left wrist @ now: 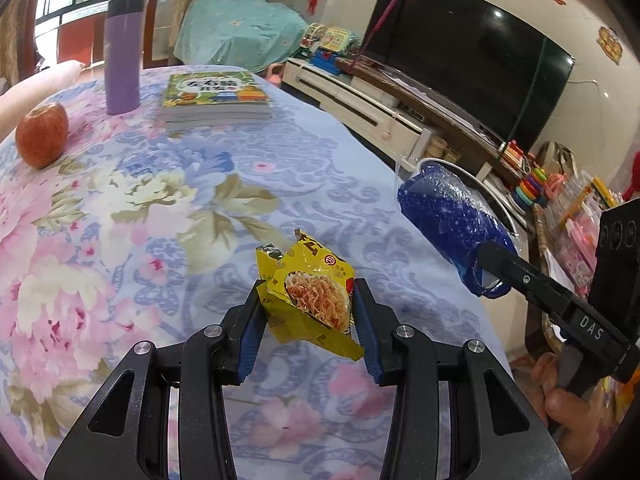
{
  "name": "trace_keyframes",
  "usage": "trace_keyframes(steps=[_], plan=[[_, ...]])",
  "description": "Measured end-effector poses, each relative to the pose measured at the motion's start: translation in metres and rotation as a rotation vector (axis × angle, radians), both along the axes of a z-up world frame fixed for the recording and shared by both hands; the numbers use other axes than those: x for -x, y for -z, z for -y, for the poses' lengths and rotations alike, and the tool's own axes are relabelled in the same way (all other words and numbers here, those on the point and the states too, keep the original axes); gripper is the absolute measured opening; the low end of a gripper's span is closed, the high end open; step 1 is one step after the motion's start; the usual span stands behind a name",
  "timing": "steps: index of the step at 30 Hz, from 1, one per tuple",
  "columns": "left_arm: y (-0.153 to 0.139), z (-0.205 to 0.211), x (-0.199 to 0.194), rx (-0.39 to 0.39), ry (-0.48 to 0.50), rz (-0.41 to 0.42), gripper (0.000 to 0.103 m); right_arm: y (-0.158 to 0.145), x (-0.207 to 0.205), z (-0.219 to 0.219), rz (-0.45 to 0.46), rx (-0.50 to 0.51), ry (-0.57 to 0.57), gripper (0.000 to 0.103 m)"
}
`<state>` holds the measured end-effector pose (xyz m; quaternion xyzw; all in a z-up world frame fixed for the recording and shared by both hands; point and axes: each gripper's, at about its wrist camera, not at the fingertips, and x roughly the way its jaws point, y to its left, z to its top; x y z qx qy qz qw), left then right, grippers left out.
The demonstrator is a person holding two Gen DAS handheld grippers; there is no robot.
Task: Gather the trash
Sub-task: 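Carry the blue plastic bag and yellow snack bag over the bin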
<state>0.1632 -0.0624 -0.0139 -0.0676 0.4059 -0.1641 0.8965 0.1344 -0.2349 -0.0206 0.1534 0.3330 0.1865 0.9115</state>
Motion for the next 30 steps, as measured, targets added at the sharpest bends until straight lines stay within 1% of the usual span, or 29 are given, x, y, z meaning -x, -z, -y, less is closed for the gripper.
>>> trace_keyframes(steps=[9,30], plan=[[-0.008,0.030,0.007,-0.015,0.058,0.020,0.041,-0.006,0.018,0.023,0.022,0.005,0.046,0.043],[-0.016,0.087,0.008,-0.056,0.162,0.048,0.041,-0.012,0.034,0.075,0.035,0.004,0.141,0.043]])
